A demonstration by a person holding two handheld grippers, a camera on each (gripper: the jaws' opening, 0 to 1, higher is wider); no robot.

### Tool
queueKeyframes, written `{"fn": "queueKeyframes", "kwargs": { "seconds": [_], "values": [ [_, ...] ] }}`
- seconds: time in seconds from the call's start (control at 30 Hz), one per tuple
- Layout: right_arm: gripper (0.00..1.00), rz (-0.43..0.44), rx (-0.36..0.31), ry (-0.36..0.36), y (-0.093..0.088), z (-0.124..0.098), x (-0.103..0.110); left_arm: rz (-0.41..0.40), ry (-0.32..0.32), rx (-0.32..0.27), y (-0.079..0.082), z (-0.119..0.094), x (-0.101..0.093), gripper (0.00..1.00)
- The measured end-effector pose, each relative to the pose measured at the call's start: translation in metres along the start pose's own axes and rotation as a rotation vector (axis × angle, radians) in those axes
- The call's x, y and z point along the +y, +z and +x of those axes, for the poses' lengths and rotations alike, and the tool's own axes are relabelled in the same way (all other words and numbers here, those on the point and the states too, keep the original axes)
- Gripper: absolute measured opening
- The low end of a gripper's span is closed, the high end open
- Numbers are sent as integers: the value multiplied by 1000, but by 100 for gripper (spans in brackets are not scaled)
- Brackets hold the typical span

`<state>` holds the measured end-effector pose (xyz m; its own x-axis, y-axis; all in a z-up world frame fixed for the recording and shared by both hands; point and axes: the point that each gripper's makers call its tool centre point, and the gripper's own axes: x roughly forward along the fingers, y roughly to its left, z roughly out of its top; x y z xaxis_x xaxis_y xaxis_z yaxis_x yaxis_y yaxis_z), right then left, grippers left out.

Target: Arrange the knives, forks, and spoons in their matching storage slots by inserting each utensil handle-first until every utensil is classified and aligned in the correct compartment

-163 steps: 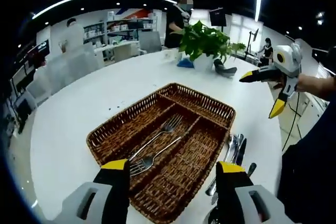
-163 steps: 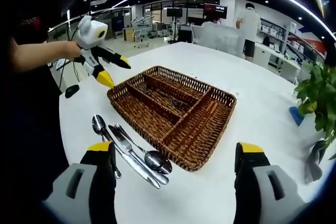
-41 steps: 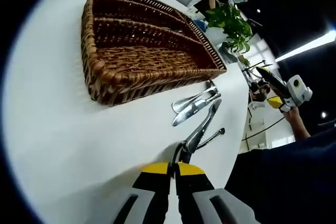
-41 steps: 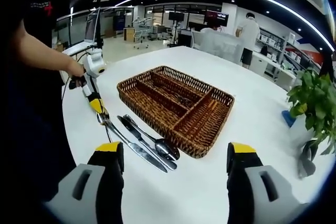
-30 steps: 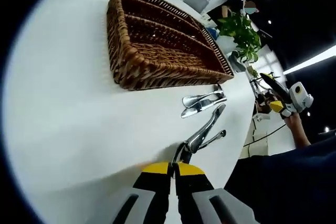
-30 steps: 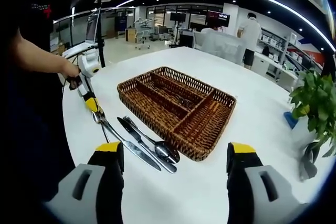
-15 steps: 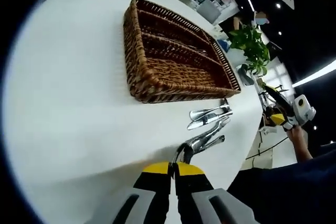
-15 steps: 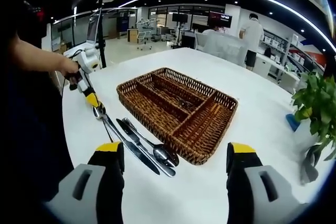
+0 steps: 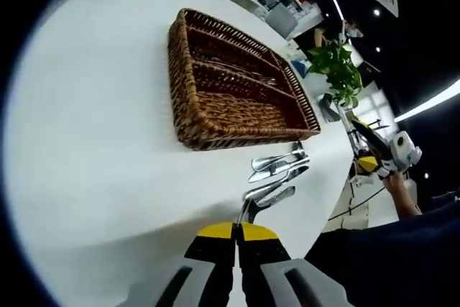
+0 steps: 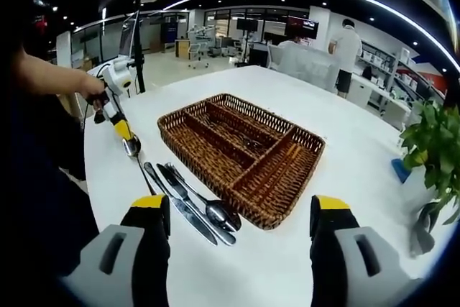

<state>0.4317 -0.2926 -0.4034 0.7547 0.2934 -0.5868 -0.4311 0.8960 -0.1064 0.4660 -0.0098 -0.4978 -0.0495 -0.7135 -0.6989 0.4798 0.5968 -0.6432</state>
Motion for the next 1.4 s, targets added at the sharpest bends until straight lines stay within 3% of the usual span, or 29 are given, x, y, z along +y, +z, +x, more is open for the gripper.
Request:
{"fn": "queueKeyframes", "kwargs": {
  "seconds": [0.37, 0.63, 0.9, 1.4],
  "values": [
    [84, 9, -5, -14, 3, 1, -6, -15, -44, 17, -7, -1, -10, 0],
    [90, 52, 0, -7, 2, 3, -5, -48, -103, -42, 7, -12, -21, 0],
    [99, 110, -5, 7, 3, 1, 0, -55, -93, -103, 33, -27, -31, 0],
    [99, 128, -1, -24, -1, -7, -2, 11, -56, -198, 120, -42, -43, 0]
  ]
}}
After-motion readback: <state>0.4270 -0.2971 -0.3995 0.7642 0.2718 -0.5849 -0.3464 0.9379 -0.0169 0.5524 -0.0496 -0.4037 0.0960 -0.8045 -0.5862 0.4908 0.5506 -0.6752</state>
